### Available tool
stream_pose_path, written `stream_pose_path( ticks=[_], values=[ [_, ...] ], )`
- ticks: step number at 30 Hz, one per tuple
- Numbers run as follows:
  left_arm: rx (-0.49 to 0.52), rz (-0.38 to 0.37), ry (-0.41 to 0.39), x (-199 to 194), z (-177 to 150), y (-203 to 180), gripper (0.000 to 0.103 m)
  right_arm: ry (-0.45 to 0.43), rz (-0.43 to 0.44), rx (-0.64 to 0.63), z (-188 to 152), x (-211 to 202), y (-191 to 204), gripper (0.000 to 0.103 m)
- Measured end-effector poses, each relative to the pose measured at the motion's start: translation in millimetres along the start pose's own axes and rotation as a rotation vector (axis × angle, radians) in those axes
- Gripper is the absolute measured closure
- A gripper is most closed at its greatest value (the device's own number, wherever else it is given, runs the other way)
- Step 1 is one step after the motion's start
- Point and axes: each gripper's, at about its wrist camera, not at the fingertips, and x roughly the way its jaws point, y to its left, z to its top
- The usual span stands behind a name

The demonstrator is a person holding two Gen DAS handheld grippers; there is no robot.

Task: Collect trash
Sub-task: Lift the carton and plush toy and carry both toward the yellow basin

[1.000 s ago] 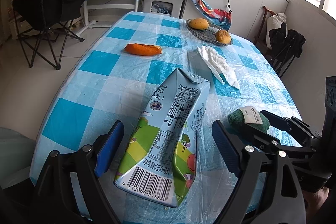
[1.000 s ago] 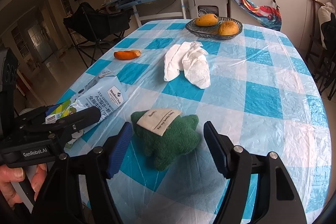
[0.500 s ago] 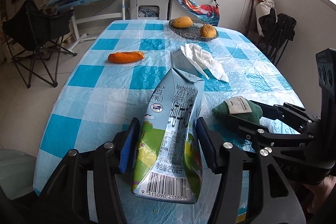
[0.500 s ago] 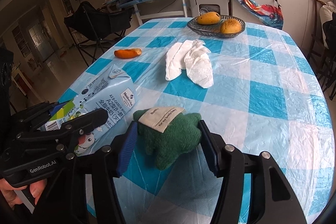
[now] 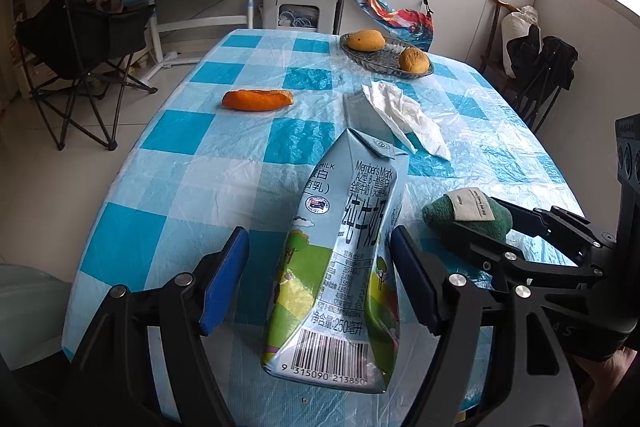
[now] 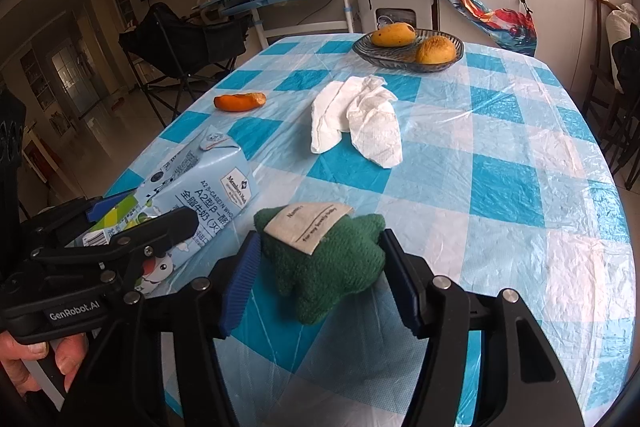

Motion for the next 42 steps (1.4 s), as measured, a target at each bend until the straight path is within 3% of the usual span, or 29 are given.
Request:
stream_pose_path(
  ticks=[2, 3, 4, 8, 13, 18, 20, 22, 25, 37, 42],
  values=[
    [0.006, -0.003, 0.0, -0.6, -1.0, -0.7, 0.033, -0.001, 0.003, -0.003, -0.7, -0.3, 0.9, 0.047],
    [0.012, -0.01, -0.002, -1.4, -1.4, -1.2, 0.038, -0.002, 0.007, -0.002, -1.0, -0.8, 1.2, 0.048],
    [0.019, -0.03, -0.008, -3.1, -1.5, -2.5, 0.05, -0.002, 0.014, -0.001, -1.1, -1.2, 1.8, 0.049],
    [0.051, -0.016, -0.046, -10.2, -1.8, -8.3, 0.052, -0.019, 0.018, -0.005, -0.8, -6.5, 4.6, 0.051],
    [0.007, 0.011, -0.094, -20.8, 1.3, 1.8, 0.052, -0.027, 0.02, 0.011, -0.8, -9.7, 2.6, 0.051],
    [-0.066, 0.017, -0.04, -12.0, 0.6, 17.9, 0.051, -0.004, 0.013, 0.023, -3.6, -5.6, 1.1, 0.047],
    [-0.093, 0.013, -0.027, -8.5, -1.0, 22.4, 0.049, -0.005, 0.01, 0.024, -3.7, -6.0, 0.7, 0.043],
    [-0.104, 0.033, -0.031, -8.9, -1.2, 23.9, 0.034, -0.012, 0.004, 0.025, -3.8, -7.5, 0.1, 0.038],
    [-0.116, 0.063, -0.048, -11.6, -1.0, 26.1, 0.025, -0.014, 0.0, 0.028, -4.1, -7.9, -1.6, 0.037],
    [-0.124, 0.073, -0.035, -8.4, 0.5, 28.6, 0.022, -0.004, 0.009, 0.02, -4.2, -4.2, -0.7, 0.039],
    [-0.104, 0.069, -0.017, -4.2, 0.7, 25.2, 0.022, 0.0, 0.011, 0.016, -5.0, -3.3, 0.1, 0.048]
  ],
)
